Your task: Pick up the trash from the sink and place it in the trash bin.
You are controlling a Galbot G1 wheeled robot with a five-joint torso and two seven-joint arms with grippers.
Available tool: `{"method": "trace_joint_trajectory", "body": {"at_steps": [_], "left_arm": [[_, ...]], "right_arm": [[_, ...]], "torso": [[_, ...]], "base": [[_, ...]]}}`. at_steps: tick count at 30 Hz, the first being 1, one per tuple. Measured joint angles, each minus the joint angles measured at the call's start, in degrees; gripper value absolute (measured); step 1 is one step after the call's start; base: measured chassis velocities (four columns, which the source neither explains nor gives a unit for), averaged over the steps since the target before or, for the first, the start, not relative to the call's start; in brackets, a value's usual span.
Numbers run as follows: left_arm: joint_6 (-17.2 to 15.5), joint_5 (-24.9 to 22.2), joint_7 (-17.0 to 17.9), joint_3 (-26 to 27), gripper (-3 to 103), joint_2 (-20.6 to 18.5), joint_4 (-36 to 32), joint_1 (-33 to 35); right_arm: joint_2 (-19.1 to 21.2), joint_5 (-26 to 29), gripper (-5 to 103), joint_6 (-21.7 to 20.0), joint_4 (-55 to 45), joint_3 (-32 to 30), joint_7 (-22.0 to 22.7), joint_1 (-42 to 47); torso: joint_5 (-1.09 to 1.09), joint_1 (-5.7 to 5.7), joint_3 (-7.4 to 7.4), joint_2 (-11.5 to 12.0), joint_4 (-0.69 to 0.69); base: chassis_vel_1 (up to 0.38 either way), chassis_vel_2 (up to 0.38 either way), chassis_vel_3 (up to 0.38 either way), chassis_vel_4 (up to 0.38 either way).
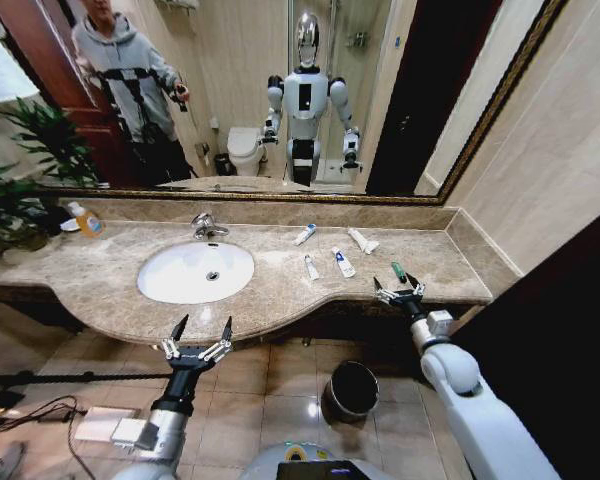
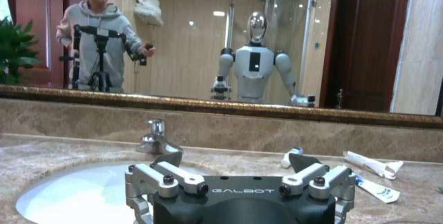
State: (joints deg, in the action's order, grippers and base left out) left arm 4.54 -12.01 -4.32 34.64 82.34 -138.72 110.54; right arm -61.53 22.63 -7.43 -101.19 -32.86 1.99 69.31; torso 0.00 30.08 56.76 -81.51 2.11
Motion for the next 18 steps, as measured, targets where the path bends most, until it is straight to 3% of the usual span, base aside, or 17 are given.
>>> {"method": "trace_joint_trajectory", "body": {"at_steps": [8,18], "left_arm": [[0.00,0.00,0.00,0.00,100,0.00,0.00,0.00],[0.00,0.00,0.00,0.00,100,0.00,0.00,0.00]], "right_arm": [[1.27,1.64,100,-0.80,10.04,0.81,-0.58,-8.52],[1.60,2.06,103,-1.01,14.95,1.22,-3.04,-10.43]], "torso": [[0.00,0.00,0.00,0.00,0.01],[0.00,0.00,0.00,0.00,0.00]], "base": [[0.000,0.000,0.000,0.000],[0.000,0.000,0.000,0.000]]}}
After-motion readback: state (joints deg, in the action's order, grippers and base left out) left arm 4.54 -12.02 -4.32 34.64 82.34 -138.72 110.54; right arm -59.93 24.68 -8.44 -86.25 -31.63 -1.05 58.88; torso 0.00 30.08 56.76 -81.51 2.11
